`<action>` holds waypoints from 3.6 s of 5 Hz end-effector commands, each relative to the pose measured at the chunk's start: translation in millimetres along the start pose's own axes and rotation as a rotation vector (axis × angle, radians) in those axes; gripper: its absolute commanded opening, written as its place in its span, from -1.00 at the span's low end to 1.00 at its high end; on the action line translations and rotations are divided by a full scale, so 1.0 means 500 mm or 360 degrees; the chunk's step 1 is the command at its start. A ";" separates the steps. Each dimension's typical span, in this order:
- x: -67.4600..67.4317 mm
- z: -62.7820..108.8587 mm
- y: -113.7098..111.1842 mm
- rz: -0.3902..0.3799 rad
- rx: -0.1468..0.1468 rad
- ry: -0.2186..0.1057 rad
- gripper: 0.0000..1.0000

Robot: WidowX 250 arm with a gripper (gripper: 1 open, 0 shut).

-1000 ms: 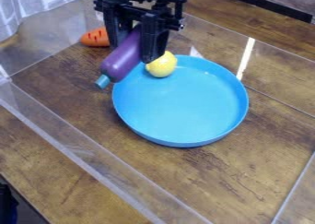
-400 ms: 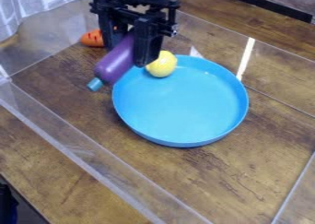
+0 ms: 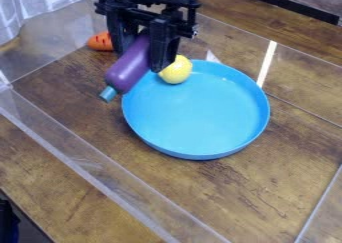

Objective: Put the purple eggplant on the blue tray

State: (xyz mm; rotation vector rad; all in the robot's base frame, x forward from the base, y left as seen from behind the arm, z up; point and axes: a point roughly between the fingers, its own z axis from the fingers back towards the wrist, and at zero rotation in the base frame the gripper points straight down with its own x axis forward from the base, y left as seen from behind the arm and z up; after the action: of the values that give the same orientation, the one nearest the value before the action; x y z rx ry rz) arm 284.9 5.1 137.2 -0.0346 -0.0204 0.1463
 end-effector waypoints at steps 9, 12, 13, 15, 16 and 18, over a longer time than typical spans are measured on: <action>0.024 -0.066 -0.180 -0.0327 0.0077 -0.0048 -1.00; 0.053 -0.045 -0.148 -0.0509 0.0133 -0.0115 -1.00; 0.051 -0.054 -0.137 -0.0621 0.0138 -0.0130 -1.00; 0.073 -0.052 -0.131 -0.0722 0.0127 -0.0172 -1.00; 0.088 -0.065 -0.134 -0.0774 0.0115 -0.0185 -1.00; 0.127 -0.094 -0.141 -0.0720 0.0112 -0.0203 -1.00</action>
State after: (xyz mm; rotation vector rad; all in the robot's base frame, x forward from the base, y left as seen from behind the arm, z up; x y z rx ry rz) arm 348.9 -62.1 73.0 0.0493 -0.0767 -0.3187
